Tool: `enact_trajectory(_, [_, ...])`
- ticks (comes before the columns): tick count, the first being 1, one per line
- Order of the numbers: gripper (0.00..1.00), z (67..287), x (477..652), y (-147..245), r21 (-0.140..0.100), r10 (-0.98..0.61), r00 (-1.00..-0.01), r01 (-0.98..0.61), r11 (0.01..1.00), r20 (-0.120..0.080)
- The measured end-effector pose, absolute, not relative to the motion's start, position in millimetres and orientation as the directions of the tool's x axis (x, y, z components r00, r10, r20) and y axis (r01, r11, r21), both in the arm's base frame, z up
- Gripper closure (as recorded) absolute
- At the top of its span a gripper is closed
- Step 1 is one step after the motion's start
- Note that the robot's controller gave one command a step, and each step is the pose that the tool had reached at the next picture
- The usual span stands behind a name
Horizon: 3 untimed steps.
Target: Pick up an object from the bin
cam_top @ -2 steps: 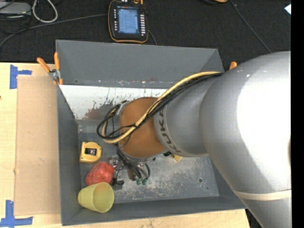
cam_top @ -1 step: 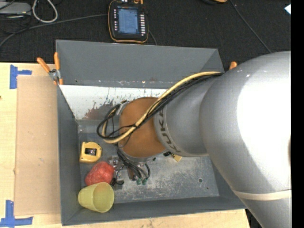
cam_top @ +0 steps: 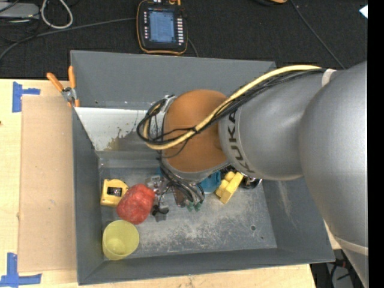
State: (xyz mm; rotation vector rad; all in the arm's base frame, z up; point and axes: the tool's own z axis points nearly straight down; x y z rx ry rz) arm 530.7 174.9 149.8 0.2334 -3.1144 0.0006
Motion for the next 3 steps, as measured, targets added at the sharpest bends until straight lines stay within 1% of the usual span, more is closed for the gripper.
enact_trajectory(1, [1.00, 186.3, 531.1, 168.0, 0.001, -0.172, -0.985, -0.172, 0.985, 0.020])
enact_trajectory(2, [1.00, 190.3, 521.4, 180.8, 0.003, -0.223, -0.975, -0.223, 0.975, 0.018])
enact_trajectory(3, [1.00, 158.9, 530.1, 173.3, 0.005, -0.226, -0.974, -0.226, 0.974, 0.009])
